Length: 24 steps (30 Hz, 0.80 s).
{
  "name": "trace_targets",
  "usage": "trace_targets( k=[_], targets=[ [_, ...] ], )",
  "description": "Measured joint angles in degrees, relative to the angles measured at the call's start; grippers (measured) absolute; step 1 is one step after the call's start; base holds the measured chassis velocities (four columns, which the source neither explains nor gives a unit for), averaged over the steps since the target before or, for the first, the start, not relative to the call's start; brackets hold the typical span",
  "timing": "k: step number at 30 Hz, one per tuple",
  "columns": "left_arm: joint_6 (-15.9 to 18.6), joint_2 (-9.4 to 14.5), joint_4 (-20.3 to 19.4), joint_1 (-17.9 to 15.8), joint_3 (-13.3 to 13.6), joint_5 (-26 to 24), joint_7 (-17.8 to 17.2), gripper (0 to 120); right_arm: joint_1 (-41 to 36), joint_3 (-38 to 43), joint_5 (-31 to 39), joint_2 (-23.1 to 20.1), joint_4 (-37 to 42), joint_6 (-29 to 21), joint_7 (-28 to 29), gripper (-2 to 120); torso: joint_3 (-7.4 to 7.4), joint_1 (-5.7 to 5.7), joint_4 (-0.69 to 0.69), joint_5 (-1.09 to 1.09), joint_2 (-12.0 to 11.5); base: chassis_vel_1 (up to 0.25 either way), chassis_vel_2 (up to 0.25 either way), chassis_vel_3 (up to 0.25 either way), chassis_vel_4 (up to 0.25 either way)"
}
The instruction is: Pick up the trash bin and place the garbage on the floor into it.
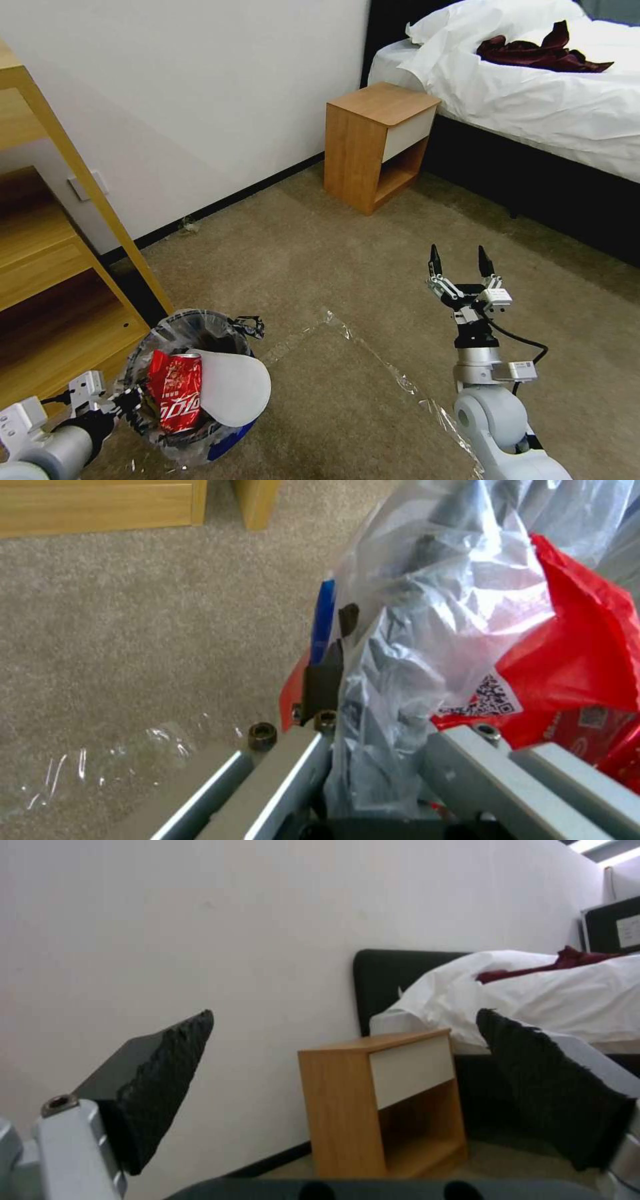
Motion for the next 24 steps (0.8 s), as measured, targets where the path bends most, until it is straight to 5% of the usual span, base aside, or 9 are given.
trace_targets(
  k=[24],
  targets=[
    [0.55,0.27,1.1,-0.52,0.05,-0.77,-0.02,0,0.26,-0.47,-0.61,0.31,-1.25,-0.02,-0.31,100,0.0,-0.01,0.0,0.0,0.0,-0.028,0.029,0.03,-0.029]
  ],
)
